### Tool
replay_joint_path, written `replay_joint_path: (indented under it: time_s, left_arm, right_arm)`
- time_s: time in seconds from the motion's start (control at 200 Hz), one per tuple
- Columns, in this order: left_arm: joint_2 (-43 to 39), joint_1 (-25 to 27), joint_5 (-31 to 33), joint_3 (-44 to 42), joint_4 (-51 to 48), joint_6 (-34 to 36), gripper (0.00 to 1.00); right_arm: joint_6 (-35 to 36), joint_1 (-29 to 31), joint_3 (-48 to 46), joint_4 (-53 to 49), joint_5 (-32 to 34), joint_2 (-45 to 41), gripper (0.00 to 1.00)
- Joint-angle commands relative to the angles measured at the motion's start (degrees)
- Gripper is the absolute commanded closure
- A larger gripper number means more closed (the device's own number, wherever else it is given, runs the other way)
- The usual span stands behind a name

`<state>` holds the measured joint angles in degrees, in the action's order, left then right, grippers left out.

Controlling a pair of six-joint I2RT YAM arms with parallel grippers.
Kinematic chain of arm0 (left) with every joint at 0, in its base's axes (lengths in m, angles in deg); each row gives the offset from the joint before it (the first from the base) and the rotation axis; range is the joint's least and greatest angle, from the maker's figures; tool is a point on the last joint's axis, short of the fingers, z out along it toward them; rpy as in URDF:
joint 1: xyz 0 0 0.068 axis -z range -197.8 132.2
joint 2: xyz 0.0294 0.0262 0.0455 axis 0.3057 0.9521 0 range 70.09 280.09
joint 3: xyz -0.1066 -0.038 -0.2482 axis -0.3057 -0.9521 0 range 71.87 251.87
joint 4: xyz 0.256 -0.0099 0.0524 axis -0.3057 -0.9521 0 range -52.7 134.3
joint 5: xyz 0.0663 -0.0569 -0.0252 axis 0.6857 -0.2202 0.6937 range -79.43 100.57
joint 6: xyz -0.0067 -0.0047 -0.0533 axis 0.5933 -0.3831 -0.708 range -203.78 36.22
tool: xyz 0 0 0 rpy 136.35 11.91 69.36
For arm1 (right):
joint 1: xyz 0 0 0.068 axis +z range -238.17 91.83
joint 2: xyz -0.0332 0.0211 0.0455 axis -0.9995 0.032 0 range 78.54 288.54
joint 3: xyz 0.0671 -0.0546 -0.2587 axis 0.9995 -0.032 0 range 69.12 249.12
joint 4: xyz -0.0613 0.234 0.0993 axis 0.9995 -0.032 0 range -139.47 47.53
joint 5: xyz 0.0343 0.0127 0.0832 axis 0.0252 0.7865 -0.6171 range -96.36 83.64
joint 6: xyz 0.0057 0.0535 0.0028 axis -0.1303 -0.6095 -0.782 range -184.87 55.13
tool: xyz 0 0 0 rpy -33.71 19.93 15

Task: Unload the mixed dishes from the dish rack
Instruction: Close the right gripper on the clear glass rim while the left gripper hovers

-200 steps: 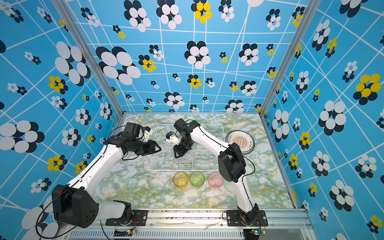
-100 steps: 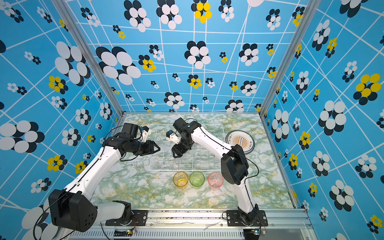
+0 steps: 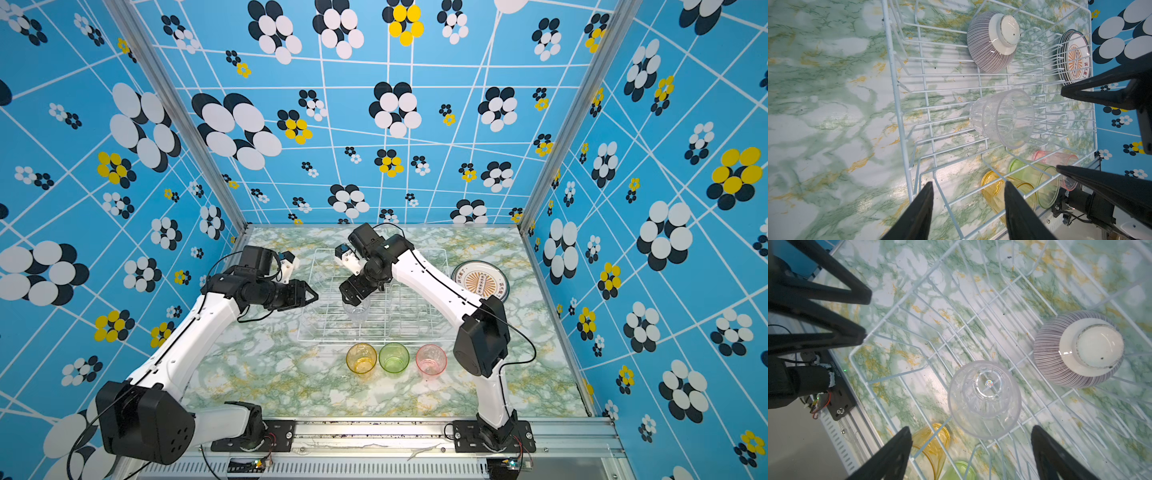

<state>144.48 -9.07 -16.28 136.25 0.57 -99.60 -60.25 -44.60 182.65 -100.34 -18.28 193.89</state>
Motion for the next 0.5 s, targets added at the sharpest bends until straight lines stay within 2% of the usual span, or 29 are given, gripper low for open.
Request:
replay_joint_path:
  time_s: [0.0,0.155,0.495]
  left_arm:
    - [-1.26,-0.8,-1.35,-0.56,-1.22,1.29,0.44]
    - [-1.18,-1.17,-1.66,-1.0,-1.01,1.57,0.44]
    - [-1.11,-3.16,-2.89,-1.89,-0.75,2.3,0.44]
  right_arm:
    - [-1.51,0.7,2.3,-3.9,3.22,2.71,0.04]
    - [-1.97,1.03,2.87,-3.96,2.17,4.71,0.01]
    - [-2.36,1.69,5.33,-5.44,-1.91,8.46,0.01]
